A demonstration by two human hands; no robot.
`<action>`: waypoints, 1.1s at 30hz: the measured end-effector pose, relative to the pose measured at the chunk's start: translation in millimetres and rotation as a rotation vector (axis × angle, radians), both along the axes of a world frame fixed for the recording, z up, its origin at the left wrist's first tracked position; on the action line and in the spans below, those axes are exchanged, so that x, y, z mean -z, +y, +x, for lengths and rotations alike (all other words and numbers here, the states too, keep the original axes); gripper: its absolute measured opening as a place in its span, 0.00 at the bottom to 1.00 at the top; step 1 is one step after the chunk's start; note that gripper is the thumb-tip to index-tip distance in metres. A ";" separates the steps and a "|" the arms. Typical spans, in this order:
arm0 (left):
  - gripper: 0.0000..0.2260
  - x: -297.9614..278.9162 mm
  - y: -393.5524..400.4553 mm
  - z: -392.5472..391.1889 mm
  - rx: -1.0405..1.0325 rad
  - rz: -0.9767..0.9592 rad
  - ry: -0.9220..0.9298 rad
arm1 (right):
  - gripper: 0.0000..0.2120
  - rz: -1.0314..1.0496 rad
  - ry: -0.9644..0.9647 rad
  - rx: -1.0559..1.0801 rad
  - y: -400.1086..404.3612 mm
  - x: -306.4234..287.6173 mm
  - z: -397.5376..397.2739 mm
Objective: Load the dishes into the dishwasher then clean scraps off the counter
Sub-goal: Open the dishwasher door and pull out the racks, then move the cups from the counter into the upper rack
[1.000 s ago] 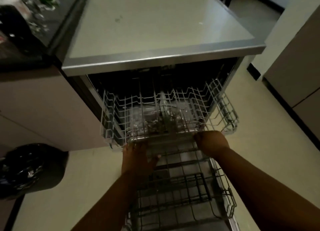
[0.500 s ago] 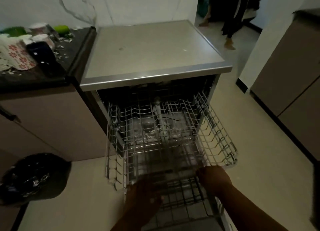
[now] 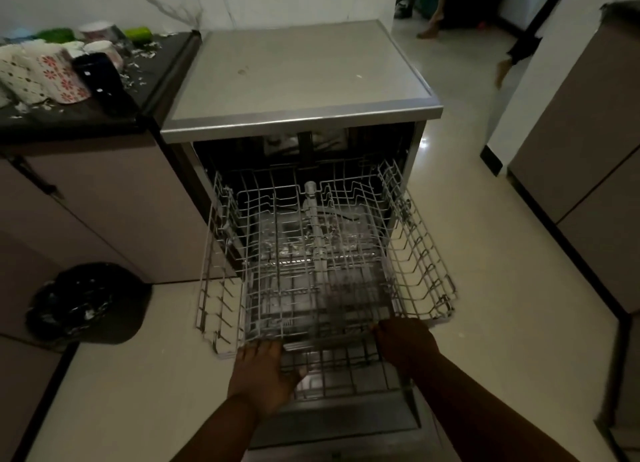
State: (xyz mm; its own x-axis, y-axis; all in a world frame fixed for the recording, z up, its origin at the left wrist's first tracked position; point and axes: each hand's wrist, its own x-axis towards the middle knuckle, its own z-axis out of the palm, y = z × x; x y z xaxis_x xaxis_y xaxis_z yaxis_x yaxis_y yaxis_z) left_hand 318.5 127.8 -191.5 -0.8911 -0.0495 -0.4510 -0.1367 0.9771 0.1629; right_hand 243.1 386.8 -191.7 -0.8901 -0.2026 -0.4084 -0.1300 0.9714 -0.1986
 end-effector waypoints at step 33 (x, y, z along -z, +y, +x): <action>0.38 -140.7 -220.4 59.4 0.060 -0.099 0.119 | 0.35 0.071 0.043 -0.227 -287.2 -142.5 86.9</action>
State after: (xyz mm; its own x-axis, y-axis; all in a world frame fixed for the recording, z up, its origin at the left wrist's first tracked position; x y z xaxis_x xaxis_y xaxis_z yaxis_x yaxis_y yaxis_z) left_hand 377.9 -92.6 -50.8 -0.9408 -0.0336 -0.3373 -0.0632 0.9950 0.0774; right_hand 329.9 99.6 -49.3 -0.8418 -0.3717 -0.3914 -0.3535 0.9276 -0.1206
